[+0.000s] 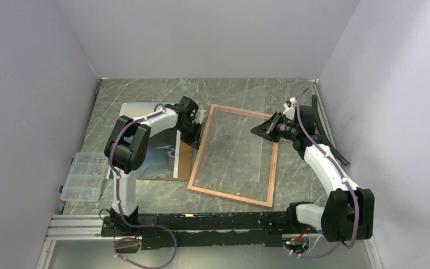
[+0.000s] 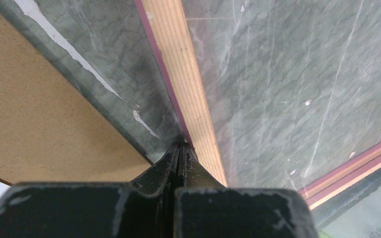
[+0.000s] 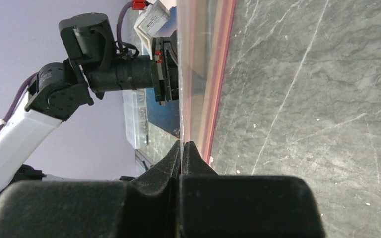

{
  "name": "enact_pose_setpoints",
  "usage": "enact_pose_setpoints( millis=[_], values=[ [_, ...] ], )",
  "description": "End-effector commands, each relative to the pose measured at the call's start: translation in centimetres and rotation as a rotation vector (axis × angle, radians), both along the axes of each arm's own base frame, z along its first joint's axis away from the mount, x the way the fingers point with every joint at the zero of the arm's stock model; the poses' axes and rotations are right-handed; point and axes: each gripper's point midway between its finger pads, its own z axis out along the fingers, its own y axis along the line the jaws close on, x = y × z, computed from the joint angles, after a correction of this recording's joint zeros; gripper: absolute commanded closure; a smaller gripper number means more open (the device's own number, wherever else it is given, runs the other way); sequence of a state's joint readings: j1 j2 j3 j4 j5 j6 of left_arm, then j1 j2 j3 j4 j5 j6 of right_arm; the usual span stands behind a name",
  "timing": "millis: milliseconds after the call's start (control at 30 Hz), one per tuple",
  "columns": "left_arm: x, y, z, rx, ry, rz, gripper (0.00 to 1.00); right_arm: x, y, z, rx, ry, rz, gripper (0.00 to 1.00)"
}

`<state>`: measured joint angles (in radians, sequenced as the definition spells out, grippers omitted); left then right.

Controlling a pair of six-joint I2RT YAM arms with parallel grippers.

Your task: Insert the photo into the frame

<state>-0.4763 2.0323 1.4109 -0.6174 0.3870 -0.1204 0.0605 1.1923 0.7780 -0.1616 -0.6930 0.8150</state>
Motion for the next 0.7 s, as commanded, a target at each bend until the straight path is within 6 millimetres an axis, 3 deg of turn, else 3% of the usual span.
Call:
enact_pose_setpoints(
  millis=[0,167,333,533,667],
  values=[
    [0.3,-0.7,1.3,-0.042,-0.040,-0.019,0.97,-0.2,0.8,-0.4,0.032,-0.001,0.018,1.00],
    [0.4,-0.8,1.2,-0.042,-0.039,-0.017,0.97,-0.4,0.5,-1.4,0.004,0.023,0.004,1.00],
    [0.3,-0.7,1.3,-0.040,-0.040,-0.017,0.97,-0.9,-1.4,-3.7,-0.138,0.105,-0.049,0.99],
    [0.2,-0.6,1.3,-0.037,-0.044,-0.016,0.97,-1.2,-2.8,-4.2,-0.232,0.114,-0.086,0.78],
    [0.2,-0.6,1.4,-0.040,-0.048,-0.014,0.97,-1.1,-2.9,-4.5,-0.241,0.122,-0.089,0.70]
  ],
)
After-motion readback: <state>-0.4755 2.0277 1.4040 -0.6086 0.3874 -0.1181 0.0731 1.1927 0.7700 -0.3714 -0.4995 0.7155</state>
